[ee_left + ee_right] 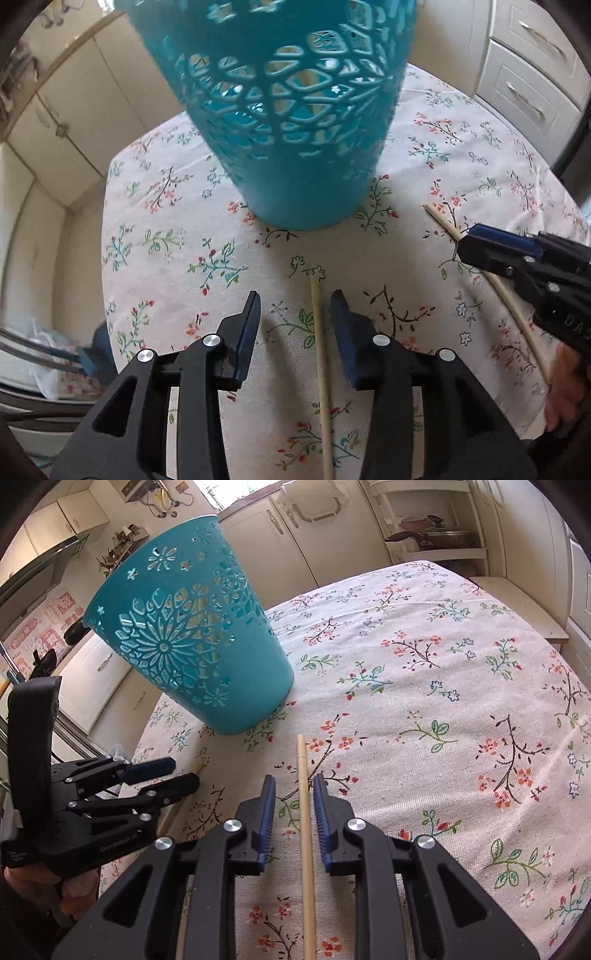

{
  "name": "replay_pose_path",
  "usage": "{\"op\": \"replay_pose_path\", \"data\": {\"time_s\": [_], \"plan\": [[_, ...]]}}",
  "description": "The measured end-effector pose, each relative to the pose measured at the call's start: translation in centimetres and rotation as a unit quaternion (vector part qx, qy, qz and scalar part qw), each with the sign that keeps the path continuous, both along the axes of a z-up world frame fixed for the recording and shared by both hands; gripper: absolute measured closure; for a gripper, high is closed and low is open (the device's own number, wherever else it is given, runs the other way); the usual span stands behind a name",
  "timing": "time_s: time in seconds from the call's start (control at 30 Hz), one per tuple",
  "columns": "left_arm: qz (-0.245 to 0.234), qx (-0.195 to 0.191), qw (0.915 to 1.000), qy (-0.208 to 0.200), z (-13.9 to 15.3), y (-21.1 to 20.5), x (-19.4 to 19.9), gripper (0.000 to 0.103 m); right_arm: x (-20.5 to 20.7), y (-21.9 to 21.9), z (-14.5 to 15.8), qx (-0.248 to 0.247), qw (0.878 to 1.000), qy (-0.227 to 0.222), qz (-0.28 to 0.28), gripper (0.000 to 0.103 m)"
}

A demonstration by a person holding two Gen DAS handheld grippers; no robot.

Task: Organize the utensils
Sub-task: 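Grasp a chopstick with the left tool while the right tool holds its chopstick, then drop the left tool's chopstick into the basket while the right tool holds its chopstick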

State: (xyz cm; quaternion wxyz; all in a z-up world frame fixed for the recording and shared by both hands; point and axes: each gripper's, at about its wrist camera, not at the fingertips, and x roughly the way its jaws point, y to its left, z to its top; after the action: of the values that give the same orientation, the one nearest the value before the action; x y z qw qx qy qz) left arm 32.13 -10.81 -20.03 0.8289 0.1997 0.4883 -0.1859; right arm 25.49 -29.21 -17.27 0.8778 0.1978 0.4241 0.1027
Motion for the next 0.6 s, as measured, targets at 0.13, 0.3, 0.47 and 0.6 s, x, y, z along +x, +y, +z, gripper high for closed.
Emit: {"op": "replay_pose_path", "data": {"time_s": [0.13, 0.3, 0.47, 0.6], "plan": [[-0.041, 0.028, 0.9987, 0.001, 0.1, -1.8, -1.8, 0.099, 0.0, 0.0, 0.0, 0.0, 1.0, 0.0, 0.0, 0.082], [-0.087, 0.01, 0.9956, 0.034, 1.7, -1.7, -4.5, 0.099, -0.1, -0.3, 0.0, 0.007, 1.0, 0.0, 0.0, 0.082], [-0.106, -0.082, 0.9894, 0.055, 6.8, 0.8, -6.1, 0.099, -0.1, -0.4, 0.0, 0.007, 1.0, 0.0, 0.0, 0.082], [-0.097, -0.155, 0.9828, 0.021, 12.6, 1.6, -6.5, 0.099, -0.1, -0.4, 0.0, 0.006, 1.0, 0.0, 0.001, 0.082]]}}
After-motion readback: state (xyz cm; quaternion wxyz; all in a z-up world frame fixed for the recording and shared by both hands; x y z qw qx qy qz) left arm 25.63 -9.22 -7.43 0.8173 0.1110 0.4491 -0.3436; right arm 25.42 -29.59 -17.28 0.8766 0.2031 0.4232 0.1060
